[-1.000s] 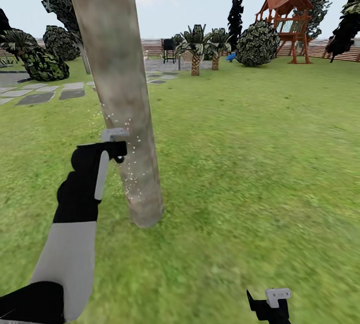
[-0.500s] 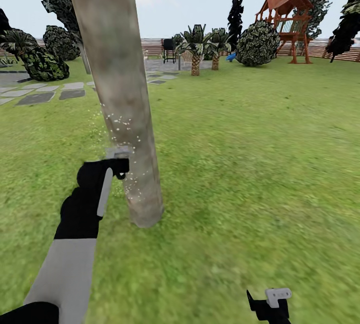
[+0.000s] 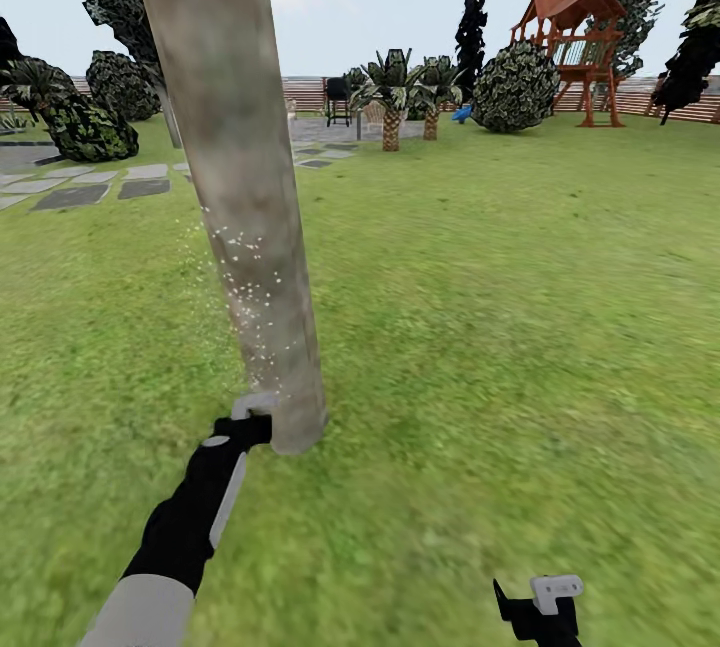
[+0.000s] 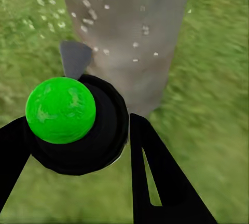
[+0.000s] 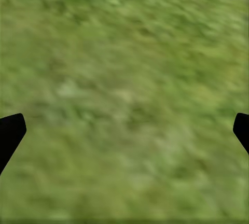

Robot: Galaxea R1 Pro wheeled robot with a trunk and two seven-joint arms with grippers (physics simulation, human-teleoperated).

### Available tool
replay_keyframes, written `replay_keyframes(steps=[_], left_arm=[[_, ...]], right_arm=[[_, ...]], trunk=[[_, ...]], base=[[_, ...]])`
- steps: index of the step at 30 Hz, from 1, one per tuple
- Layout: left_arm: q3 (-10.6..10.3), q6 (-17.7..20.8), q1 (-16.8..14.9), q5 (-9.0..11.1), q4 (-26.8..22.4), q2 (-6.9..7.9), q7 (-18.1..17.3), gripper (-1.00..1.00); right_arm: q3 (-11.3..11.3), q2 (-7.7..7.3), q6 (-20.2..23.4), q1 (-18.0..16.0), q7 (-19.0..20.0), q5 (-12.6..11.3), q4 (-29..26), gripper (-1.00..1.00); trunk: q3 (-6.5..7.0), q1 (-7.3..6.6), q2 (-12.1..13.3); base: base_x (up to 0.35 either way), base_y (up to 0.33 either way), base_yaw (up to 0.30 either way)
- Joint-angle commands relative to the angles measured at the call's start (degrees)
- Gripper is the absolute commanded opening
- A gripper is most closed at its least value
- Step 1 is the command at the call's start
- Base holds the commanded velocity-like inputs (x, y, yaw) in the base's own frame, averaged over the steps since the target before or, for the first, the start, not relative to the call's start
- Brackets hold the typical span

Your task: In the garden, pick up the pesticide atomizer on the floor and spray pesticide onto both trees until each tree trunk is fully covered.

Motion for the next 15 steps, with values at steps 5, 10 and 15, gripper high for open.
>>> replay_keyframes(steps=[5,10,15], left_arm=[[0.33,-10.03,0.01,-0.21,8.35,-0.05,0.53,-1.00],[4.39,-14.95,0.05,-0.13,15.03,-0.10,0.90,-1.00],[4.86,-15.41,0.08,-0.17,17.87,-0.01,1.00,-1.00]], right_arm=[[0.00,0.00,0.00,0.00,0.00,0.00,0.08,1.00],[0.00,0.00,0.00,0.00,0.00,0.00,0.09,1.00],[0.00,0.00,0.00,0.00,-0.07,-0.04,0.09,1.00]], trunk=[[0.01,-0.01,0.00],[0.01,-0.01,0.00],[0.01,-0.01,0.00]], base=[[0.000,0.000,0.000],[0.000,0.000,0.000],[0.000,-0.009,0.000]])
